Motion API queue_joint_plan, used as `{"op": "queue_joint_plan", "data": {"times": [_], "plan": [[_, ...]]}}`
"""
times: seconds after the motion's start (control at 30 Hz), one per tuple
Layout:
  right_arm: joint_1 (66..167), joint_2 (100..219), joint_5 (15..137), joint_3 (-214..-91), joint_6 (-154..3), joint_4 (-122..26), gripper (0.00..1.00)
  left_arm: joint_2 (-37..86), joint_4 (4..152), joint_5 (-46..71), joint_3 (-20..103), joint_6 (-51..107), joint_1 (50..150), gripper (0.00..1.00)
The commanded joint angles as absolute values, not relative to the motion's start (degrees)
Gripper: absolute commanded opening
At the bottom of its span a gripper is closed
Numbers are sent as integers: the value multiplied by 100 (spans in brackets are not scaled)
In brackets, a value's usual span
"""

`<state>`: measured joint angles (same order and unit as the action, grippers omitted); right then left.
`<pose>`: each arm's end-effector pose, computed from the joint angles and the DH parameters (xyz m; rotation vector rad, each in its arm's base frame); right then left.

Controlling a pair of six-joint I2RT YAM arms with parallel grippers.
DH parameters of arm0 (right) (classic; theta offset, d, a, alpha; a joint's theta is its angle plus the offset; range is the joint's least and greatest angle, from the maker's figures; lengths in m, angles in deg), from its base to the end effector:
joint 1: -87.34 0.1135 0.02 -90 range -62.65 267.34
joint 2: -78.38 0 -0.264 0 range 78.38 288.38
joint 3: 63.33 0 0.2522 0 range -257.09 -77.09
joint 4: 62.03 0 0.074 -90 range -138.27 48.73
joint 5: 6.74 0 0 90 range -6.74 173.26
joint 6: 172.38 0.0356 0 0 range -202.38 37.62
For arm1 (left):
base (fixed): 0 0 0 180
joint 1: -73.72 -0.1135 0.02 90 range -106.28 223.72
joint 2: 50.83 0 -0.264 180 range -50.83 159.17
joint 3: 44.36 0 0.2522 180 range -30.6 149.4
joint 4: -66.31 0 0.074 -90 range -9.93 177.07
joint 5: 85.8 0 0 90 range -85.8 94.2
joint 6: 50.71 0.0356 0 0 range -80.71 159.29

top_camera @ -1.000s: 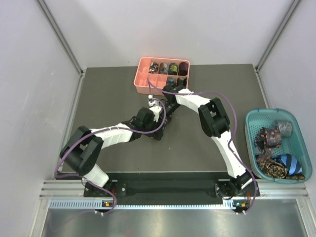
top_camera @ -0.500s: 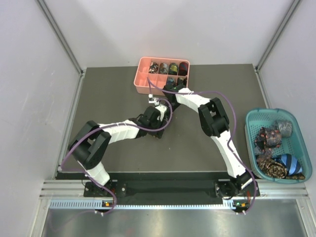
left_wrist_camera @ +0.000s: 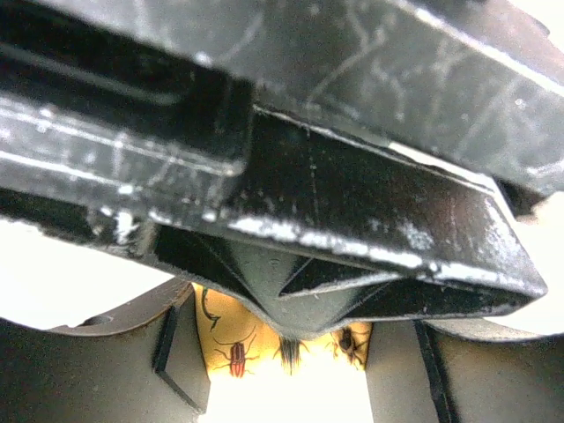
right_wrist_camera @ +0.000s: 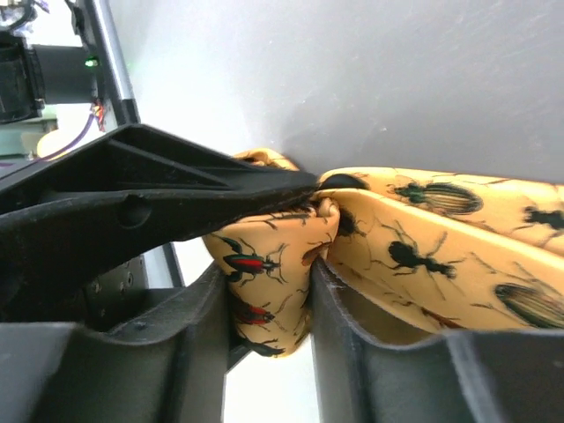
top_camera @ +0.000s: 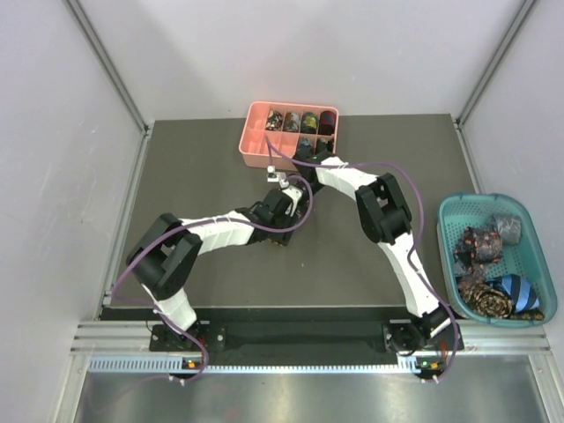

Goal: Roll the ties
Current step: Roll the tie

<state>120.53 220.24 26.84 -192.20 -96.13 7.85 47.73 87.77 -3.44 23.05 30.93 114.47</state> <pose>0.3897 0.2903 0.1269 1.1662 -2.4577 -1.4661 0.2618 -0.2193 0.1573 0.6398 2.4046 -0.1987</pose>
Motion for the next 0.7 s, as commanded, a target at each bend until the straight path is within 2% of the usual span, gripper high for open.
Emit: {"op": "queue_joint_plan", "data": {"times": [0.0,0.07,0.3,0.6,0.67], "plan": [[11951,22094,3940,-19012,-10022,43,41,5156,9343,-485,2328,2664,11380,55],[11942,22085,3940,-18995,-10004,-1,51,5217,9369,-432,2354,2664,11380,55],[11750,21393,4037,-18267,-9284,-870,56,5455,9466,16,2416,2594,11371,47],[11609,20908,4257,-17949,-8835,-1293,55,5604,9589,104,2512,2602,11380,44],[11608,20925,4213,-17949,-8818,-1293,46,5648,9650,104,2539,2602,11380,43]]}}
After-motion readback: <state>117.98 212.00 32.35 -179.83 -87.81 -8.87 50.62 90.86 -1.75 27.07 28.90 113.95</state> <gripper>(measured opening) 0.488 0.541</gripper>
